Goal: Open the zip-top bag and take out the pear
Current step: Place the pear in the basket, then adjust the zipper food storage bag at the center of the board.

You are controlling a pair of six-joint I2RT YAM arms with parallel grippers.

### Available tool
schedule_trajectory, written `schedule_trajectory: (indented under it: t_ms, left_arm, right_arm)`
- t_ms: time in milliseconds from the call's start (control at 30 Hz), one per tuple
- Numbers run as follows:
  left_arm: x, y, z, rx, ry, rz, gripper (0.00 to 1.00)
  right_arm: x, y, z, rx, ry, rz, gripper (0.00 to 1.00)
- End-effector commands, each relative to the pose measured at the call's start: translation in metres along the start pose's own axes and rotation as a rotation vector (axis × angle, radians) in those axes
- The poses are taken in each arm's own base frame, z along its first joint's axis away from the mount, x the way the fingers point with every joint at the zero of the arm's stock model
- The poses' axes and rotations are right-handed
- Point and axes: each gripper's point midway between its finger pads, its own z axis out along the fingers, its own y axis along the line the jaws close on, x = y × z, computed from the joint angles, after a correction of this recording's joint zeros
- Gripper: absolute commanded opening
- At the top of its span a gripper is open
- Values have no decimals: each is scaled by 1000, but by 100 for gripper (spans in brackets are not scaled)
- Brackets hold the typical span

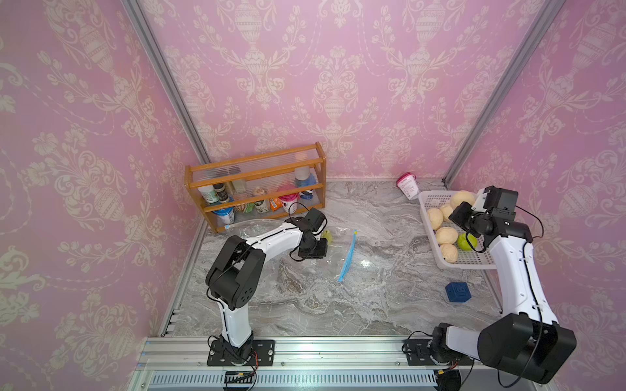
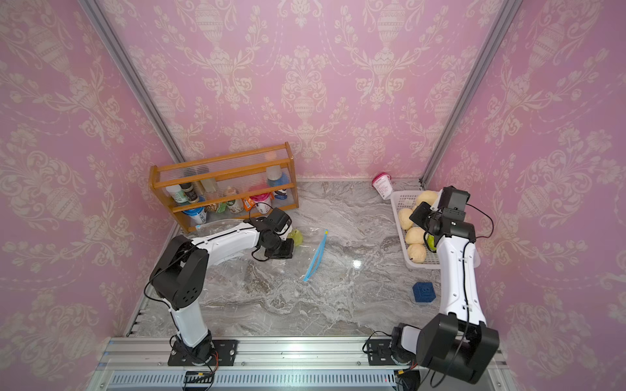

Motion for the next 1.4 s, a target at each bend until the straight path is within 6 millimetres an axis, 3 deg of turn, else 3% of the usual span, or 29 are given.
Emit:
schedule_trajectory:
  t_ms: [0, 200, 233, 300, 433, 567, 667, 767, 900, 1033, 1367]
  left_arm:
    - [-13, -11, -33, 20, -60, 36, 15]
    - [-21, -18, -63, 7, -102, 52, 31]
    - [-21, -16, -68, -7, -106, 52, 33]
    - [-22, -13, -77, -31, -121, 48, 37]
    - [-24, -5, -93, -1, -133, -32, 52]
    - [-29, 12, -118, 79, -178, -130, 60]
    - [-28, 40, -138, 21, -218, -151, 66]
    - [-23, 63, -147, -37, -209, -138, 75]
    - [-19, 77, -152, -77, -194, -96, 83]
    - [-16, 82, -149, -69, -184, -64, 87]
    - [-3, 100, -123, -114, -105, -34, 86]
  right_arm:
    - [-18, -24, 28, 61, -45, 86, 0]
    - [-16, -44, 67, 86, 25, 115, 0]
    - [-14, -44, 71, 82, 38, 115, 6]
    - [-11, -43, 75, 70, 66, 106, 33]
    - [-11, -33, 66, 22, 61, 89, 49]
    - [4, -4, 37, -108, 65, 99, 49]
    - [45, 33, 19, -251, 145, 98, 47]
    - [95, 68, 8, -365, 259, 92, 52]
    - [162, 105, 6, -480, 419, 111, 58]
    - [215, 132, 6, -543, 547, 98, 62]
    - [283, 174, 31, -608, 686, 155, 61]
